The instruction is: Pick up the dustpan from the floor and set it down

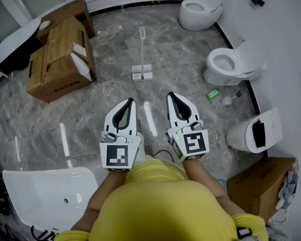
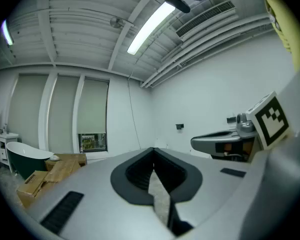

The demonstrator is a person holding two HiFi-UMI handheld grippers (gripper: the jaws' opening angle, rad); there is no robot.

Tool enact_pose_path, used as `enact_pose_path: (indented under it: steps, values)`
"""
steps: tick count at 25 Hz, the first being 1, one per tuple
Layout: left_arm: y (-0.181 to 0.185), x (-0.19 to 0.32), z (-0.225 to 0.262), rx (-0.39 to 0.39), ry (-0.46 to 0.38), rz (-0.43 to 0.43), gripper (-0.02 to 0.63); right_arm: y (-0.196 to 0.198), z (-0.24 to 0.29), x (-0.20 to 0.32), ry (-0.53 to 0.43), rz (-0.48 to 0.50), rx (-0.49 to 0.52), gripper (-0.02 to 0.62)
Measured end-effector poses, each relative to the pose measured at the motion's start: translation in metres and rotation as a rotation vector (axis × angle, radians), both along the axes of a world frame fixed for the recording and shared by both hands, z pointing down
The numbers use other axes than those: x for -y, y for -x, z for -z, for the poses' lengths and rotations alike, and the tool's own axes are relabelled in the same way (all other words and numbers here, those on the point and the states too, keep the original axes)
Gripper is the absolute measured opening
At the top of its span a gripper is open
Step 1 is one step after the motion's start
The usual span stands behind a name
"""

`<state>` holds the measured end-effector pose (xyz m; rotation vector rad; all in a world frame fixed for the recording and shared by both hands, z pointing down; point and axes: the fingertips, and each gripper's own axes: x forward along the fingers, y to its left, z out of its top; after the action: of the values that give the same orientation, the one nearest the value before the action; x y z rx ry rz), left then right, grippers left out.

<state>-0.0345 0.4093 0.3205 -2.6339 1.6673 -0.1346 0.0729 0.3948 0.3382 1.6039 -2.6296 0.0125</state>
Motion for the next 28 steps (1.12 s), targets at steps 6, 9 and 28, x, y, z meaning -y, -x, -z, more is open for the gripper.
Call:
enact_pose_path:
  steps: [6, 9, 28]
  values:
    - [0.006, 0.048, -0.004, -0.014, -0.011, -0.018, -0.002, 0.003, -0.010, 0.048, 0.013, -0.026, 0.018, 0.020]
    - [0.014, 0.083, -0.005, -0.010, -0.014, -0.028, -0.003, 0.009, -0.014, 0.084, 0.015, -0.035, 0.010, 0.038]
    - [0.042, 0.270, -0.019, -0.004, 0.020, -0.132, -0.003, 0.045, -0.027, 0.263, 0.035, -0.086, 0.009, 0.086]
